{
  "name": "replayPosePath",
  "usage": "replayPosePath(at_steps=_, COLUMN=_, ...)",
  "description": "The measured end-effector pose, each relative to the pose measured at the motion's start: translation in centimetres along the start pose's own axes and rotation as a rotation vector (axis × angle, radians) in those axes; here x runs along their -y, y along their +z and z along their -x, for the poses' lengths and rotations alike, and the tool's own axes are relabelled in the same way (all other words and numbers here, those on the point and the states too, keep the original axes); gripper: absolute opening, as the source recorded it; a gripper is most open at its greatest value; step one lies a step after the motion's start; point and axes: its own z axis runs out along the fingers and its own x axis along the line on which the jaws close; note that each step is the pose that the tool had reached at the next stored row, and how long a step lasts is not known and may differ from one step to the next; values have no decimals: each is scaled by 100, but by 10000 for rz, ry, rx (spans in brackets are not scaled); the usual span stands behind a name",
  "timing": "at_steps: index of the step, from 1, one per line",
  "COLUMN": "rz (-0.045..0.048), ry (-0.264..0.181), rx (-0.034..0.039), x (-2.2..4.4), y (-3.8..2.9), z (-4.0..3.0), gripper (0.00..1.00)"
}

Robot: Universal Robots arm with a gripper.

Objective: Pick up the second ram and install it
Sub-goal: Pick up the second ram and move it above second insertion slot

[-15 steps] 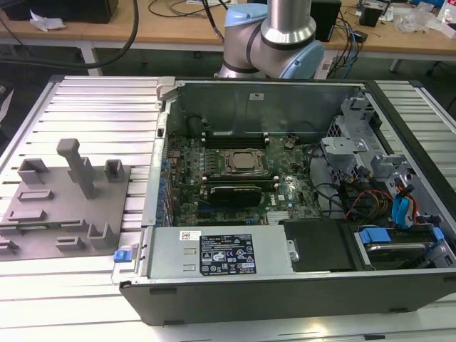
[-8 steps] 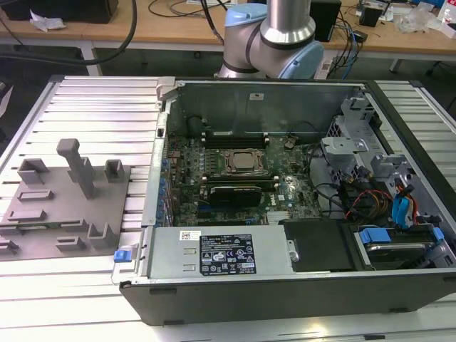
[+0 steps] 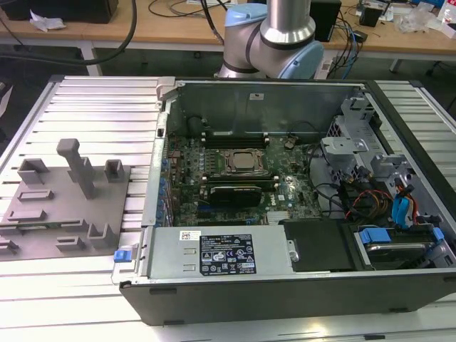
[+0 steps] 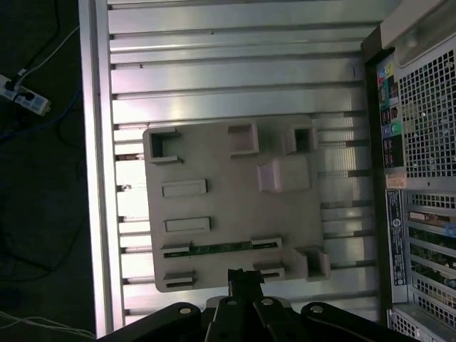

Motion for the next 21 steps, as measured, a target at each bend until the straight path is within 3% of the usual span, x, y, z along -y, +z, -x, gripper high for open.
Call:
replayPosePath(at_steps=2, rz=18, ry=-743, rx=-22, x=0, y=0, z=0, gripper=11)
replayPosePath(at_steps=6, rz=39, ry=-1607, rx=-47, x=0, y=0, z=0, gripper=11)
replayPosePath(at_steps=9, rz=66, ry=-2687, rx=-77, x=0, y=0, z=0, gripper=11)
replayPosePath(at_steps=12, rz=80, ry=-3226, rx=-92, x=0, y=0, z=0, gripper=11)
replayPosePath(at_steps=15, rz=105, ry=-4255, rx=-121, x=0, y=0, z=0, gripper=11)
replayPosePath(at_steps=19, rz=123, ry=-4986, rx=-142, x=0, y=0, z=0, gripper=11)
replayPosePath(at_steps=21, rz=139, ry=-5634, rx=-161, x=0, y=0, z=0, gripper=11)
